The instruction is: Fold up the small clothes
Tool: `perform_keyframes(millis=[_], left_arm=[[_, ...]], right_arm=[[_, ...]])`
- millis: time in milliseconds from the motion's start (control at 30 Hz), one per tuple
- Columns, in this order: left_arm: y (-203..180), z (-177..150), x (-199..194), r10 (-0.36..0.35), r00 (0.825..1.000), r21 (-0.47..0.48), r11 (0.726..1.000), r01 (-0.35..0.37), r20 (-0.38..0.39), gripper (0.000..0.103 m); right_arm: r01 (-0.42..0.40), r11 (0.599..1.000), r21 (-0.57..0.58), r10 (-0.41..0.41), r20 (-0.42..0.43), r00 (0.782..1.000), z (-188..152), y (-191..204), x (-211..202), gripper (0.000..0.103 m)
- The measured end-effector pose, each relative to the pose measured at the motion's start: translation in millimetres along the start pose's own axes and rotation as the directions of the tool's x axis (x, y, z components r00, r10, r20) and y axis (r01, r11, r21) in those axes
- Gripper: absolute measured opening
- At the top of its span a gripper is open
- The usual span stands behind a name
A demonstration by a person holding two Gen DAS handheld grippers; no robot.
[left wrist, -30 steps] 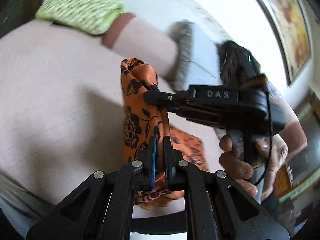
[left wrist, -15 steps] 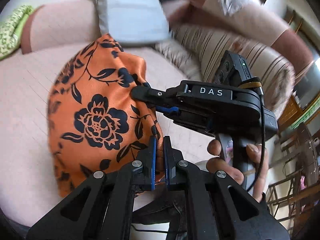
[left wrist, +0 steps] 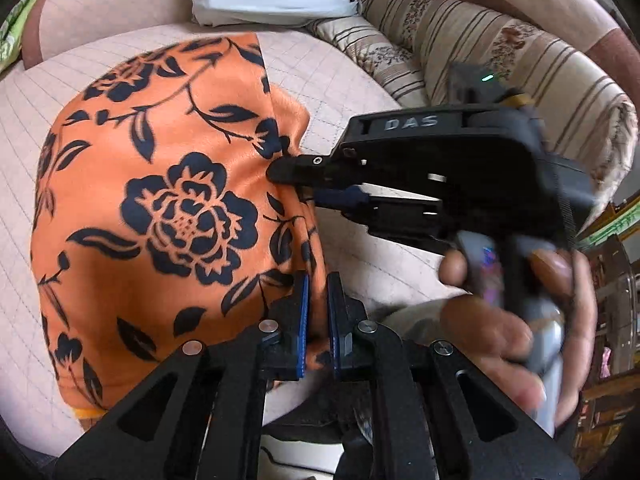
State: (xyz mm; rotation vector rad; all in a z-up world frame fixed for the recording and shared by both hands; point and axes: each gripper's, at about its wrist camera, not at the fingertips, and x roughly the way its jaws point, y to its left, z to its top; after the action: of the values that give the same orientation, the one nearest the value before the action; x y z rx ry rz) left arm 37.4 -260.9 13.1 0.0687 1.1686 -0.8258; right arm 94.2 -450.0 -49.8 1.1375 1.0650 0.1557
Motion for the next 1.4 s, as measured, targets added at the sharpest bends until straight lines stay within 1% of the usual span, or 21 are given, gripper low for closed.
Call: perform_keyframes(millis=[100,167,233,267,300,400,500,533,633,700,733,800,833,933,967,1067,1167,1233,1333,1367,1400], left_arm=[[8.6,-6.8,-29.4,-0.042,0.998,-0.011,0.999,0.043,0.048,0.014],[20.5,-11.5,-49.1,-0.047,0.996,-0.036,0.998,0.05,0.076,0.022],[36.6,-15.7,-66.3,-0.004,0.994,-0.064,0.998,0.011,0.109,0.041],[45.3,-17.7,-72.7,0.027,0.992,-0.079,0.997,-0.017,0.125,0.045],[56.7,-20.7,-78.6,0.056,0.989,-0.098,0.994,-0.042,0.138,0.047],[90.9,-29.5,-83.4,0.102,0.986,-0.18,0.981,-0.077,0.132,0.047],[123.6,-40.0,-80.0,0.118,0.986,-0.26,0.962,-0.084,0.12,0.047],[130.6,-43.0,-79.1,0.111,0.987,-0.278,0.958,-0.075,0.115,0.047],[150.0,-53.5,-71.4,0.092,0.991,-0.322,0.945,-0.055,0.101,0.047],[159.7,-60.0,-63.5,0.079,0.992,-0.34,0.94,-0.042,0.096,0.047],[163.8,-63.0,-58.6,0.072,0.993,-0.35,0.936,-0.036,0.089,0.047],[168.5,-67.5,-45.6,0.042,0.997,-0.364,0.931,-0.013,0.07,0.047],[168.7,-68.9,-40.0,0.033,0.998,-0.365,0.931,-0.009,0.06,0.047],[167.7,-73.4,-29.7,0.037,0.999,-0.351,0.936,-0.02,0.04,0.049],[167.9,-74.1,-30.1,0.035,0.998,-0.351,0.936,-0.016,0.046,0.05],[172.5,-78.5,-30.9,0.022,0.999,-0.364,0.931,-0.004,0.046,0.054],[180.7,-80.5,-41.9,-0.001,0.999,-0.39,0.92,0.02,0.049,0.054],[181.5,-78.8,-56.0,0.014,0.996,-0.384,0.923,0.018,0.082,0.054],[187.0,-68.7,-82.5,0.028,0.991,-0.389,0.921,0.027,0.135,0.054],[191.5,-61.6,-88.9,0.023,0.989,-0.402,0.915,0.037,0.145,0.054],[195.1,-53.7,-91.3,0.022,0.989,-0.407,0.912,0.04,0.147,0.054]], right_arm=[[0.007,0.999,0.037,-0.007,-0.013,1.0,1.3,-10.2,0.5,0.015],[0.056,0.998,0.038,-0.055,-0.005,0.998,1.3,-9.0,0.5,0.019],[0.139,0.99,0.027,-0.139,-0.001,0.99,0.5,-6.4,3.4,0.025],[0.168,0.986,0.017,-0.168,0.002,0.986,0.6,-5.7,3.8,0.028],[0.198,0.98,0.006,-0.198,0.009,0.98,-0.4,-4.4,3.7,0.035],[0.221,0.975,-0.014,-0.22,0.042,0.975,-1.5,4.0,0.4,0.038],[0.216,0.974,-0.068,-0.204,0.155,0.967,-13.4,19.5,-21.9,0.039],[0.209,0.973,-0.097,-0.19,0.177,0.966,-21.1,25.2,-29.3,0.043],[0.115,0.984,-0.137,-0.102,0.104,0.989,-46.8,24.1,-29.7,0.046],[0.128,0.98,-0.155,-0.118,0.076,0.99,-63.4,23.9,-27.0,0.046],[0.193,0.965,-0.176,-0.181,0.084,0.98,-74.0,26.7,-25.0,0.046],[0.336,0.918,-0.212,-0.318,0.114,0.941,-88.3,32.1,-18.9,0.046],[0.418,0.878,-0.231,-0.399,0.126,0.908,-94.5,34.5,-12.8,0.043],[0.507,0.822,-0.26,-0.497,0.108,0.861,-98.0,31.8,1.3,0.037],[0.512,0.823,-0.245,-0.504,0.101,0.858,-95.8,29.3,1.0,0.037],[0.481,0.858,-0.178,-0.477,0.066,0.876,-90.7,15.9,-2.2,0.037],[0.48,0.858,-0.183,-0.476,0.066,0.877,-90.1,20.3,-4.0,0.037],[0.424,0.883,-0.199,-0.408,0.121,0.905,-93.8,34.8,-17.0,0.037],[0.401,0.888,-0.226,-0.345,0.249,0.905,-97.8,59.2,-53.9,0.038],[0.384,0.893,-0.236,-0.317,0.277,0.907,-96.3,66.0,-62.3,0.04],[0.366,0.895,-0.254,-0.29,0.292,0.911,-91.6,72.8,-69.4,0.048]])
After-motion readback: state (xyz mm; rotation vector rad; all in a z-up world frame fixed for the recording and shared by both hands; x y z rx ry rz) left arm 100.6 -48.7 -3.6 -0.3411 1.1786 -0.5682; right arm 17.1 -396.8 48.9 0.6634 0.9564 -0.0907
